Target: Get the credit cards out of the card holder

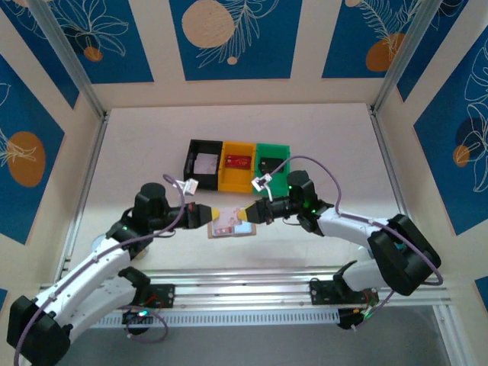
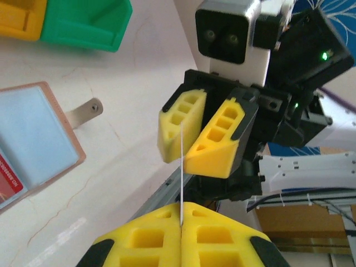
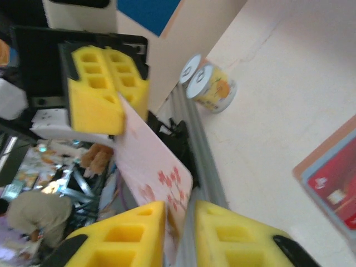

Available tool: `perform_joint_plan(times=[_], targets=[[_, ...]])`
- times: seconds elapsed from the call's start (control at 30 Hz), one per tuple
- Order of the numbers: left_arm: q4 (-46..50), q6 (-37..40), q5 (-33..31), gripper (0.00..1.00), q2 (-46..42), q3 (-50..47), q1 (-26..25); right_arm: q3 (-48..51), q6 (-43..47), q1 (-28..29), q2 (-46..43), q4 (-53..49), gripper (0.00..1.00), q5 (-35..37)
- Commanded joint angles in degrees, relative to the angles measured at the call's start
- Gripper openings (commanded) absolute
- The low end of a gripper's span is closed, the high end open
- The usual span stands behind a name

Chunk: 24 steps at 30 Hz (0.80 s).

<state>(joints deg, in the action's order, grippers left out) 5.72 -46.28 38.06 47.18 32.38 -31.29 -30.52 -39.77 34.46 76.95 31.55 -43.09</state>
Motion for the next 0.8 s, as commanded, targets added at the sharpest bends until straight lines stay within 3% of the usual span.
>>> perform_joint_plan(times=[0.0,0.2,0.33,0.4,0.7,0.77], targets=[[11.4,8.1,-2.7,0.0,2.4,7.1,0.6,-0.7,2.8,-0.5,-3.0,-5.4,0.27,5.8],[27.5,19.6,-4.7,0.0,11.2,20.5,5.5,2.0,3.3,-1.8,-8.2,-7.4,0.35,14.7],[32.9,25.2,-6.1,0.0,17.1,28.1,9.7,3.1,3.6,-2.1,-11.3,-9.0,0.44,18.7],[33.8,26.7,-6.9,0.0,19.5,30.7,11.9,3.2,3.5,-2.2,-11.8,-9.6,0.5,19.7],[32.3,27.8,-11.4,0.0,30.1,37.0,17.8,3.5,3.2,-2.6,-13.1,-10.5,0.59,21.9],[32.2,28.3,-13.1,0.0,32.6,38.8,17.9,3.8,2.9,-2.6,-13.5,-10.6,0.66,22.9]])
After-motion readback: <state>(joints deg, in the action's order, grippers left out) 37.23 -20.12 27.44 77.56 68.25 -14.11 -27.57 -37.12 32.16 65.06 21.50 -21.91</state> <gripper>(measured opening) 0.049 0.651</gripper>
